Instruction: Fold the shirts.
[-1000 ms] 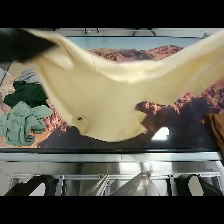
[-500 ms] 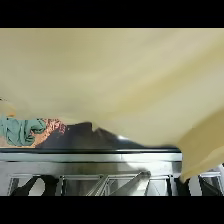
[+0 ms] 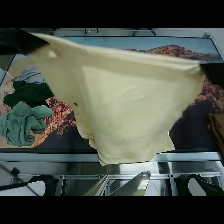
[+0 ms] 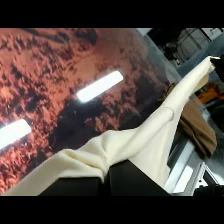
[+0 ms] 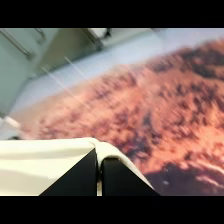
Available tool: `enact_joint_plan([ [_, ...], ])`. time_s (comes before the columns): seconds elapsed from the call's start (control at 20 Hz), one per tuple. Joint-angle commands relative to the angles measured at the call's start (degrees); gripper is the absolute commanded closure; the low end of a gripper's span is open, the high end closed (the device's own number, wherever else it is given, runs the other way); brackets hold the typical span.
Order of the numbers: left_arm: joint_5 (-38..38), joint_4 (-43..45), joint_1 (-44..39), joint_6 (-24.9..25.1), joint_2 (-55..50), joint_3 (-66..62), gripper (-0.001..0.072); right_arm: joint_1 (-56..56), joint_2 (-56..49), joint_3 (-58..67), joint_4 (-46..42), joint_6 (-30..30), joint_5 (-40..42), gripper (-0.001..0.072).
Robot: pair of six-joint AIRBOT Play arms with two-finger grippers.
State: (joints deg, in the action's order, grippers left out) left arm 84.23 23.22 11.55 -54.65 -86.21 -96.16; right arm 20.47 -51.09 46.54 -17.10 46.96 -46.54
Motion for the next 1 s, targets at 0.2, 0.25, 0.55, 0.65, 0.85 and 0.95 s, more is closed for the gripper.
enact_joint_plan([
  [0.2,-4.55,4.9,-10.05,-2.14,-40.11,-25.66,0.0698,-8.09,-33.57,7.28,7.23,-18.49,20.52,0.0684],
  [0.25,-7.67,4.7,-9.18,-3.48,-41.24,-27.93,0.0695,-8.09,-35.87,10.67,7.23,-18.49,20.13,0.0684],
  [0.55,-12.33,0.37,0.92,-3.56,-30.05,-16.7,0.0432,-2.1,-34.91,23.87,-1.81,-8.59,10.16,0.0378],
  [0.65,-2.86,2.05,5.16,-6.03,-27.69,-16.24,0.0435,3.19,-33.57,24.11,-7.26,0.37,-0.55,0.0388],
  [0.85,13.22,3.67,9.57,-10.95,-23.04,-9.07,0.0708,13.62,-32.28,21.16,-17.49,5.4,-27.17,0.059],
  [0.95,10.95,4.31,9.55,-7.91,-15.3,5.18,0.071,17.31,-29.38,14.56,-21.7,5.42,-32.46,0.0684],
])
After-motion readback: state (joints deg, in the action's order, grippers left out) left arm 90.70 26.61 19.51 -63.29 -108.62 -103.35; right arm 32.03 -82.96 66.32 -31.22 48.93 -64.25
